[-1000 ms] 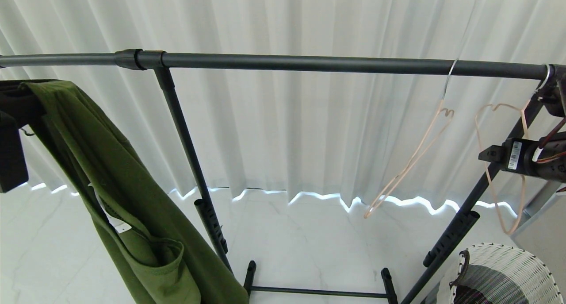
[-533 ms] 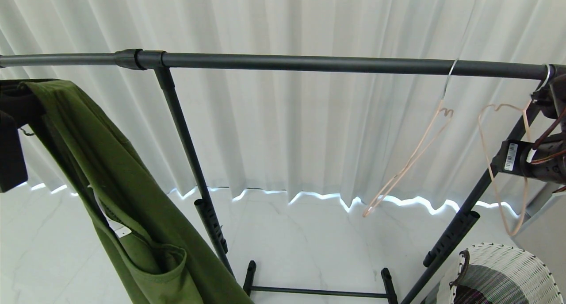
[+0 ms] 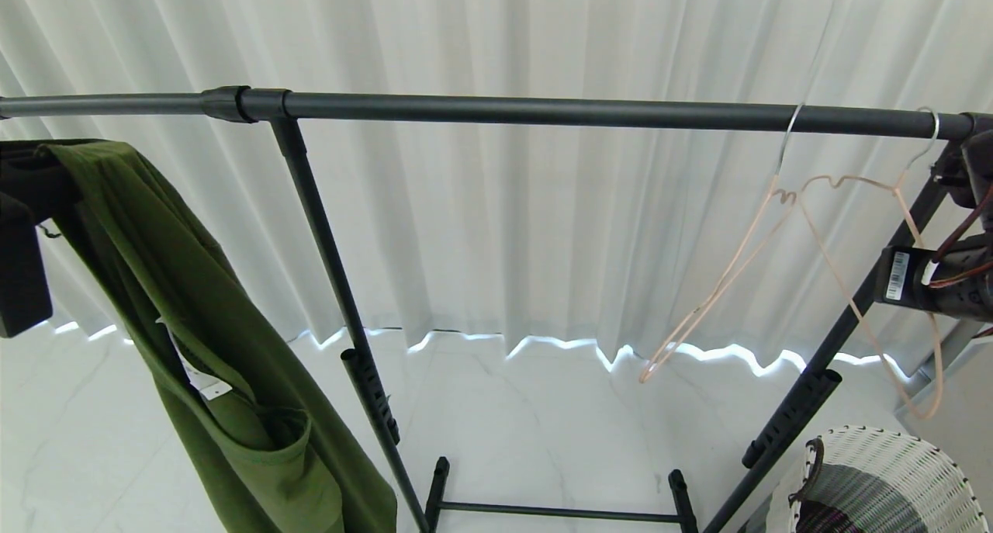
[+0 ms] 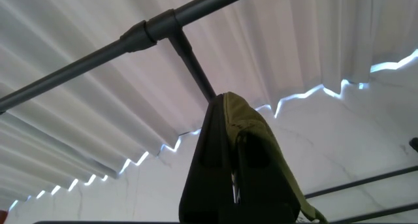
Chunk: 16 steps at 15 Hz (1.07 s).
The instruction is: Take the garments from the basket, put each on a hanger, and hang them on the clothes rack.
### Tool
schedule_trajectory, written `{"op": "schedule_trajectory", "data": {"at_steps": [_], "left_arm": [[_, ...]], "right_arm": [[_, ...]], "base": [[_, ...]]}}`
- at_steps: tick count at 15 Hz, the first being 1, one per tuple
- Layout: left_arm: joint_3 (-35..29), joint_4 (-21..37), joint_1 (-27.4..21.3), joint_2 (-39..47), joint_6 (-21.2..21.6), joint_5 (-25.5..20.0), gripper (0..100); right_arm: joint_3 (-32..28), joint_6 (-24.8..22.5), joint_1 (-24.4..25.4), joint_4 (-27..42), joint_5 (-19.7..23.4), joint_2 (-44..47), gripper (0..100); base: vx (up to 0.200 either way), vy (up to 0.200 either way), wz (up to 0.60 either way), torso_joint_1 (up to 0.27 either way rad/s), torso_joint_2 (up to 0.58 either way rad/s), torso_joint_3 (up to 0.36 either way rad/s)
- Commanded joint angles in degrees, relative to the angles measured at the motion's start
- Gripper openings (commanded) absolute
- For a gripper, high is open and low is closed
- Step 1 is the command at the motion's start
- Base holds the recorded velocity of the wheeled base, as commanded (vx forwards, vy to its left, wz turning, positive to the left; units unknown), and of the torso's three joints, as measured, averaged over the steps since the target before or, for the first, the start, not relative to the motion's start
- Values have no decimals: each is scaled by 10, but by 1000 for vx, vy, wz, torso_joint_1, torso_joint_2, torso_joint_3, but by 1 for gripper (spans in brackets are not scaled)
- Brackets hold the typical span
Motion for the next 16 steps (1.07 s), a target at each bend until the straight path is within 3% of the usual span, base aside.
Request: {"op": "schedule_trajectory", "data": {"at_steps": [1,3,5,9,16], "left_arm": [[0,0,0,0,0,0,0],[0,0,0,0,0,0,0],[0,0,0,-2,0,0,0],[1,0,0,-3,0,0,0],[4,0,0,-9,0,0,0]], "right_arm": [[1,-5,0,0,0,-6,0],[2,-18,0,-1,0,-13,0],[13,-62,0,-12,0,-35,0],[34,-73,-2,-56,2,-71,0],[165,-151,-2,-161,3,-167,0]], "base": [[0,0,0,0,0,0],[0,0,0,0,0,0],[0,0,0,0,0,0],[0,0,0,0,0,0],[0,0,0,0,0,0]]}}
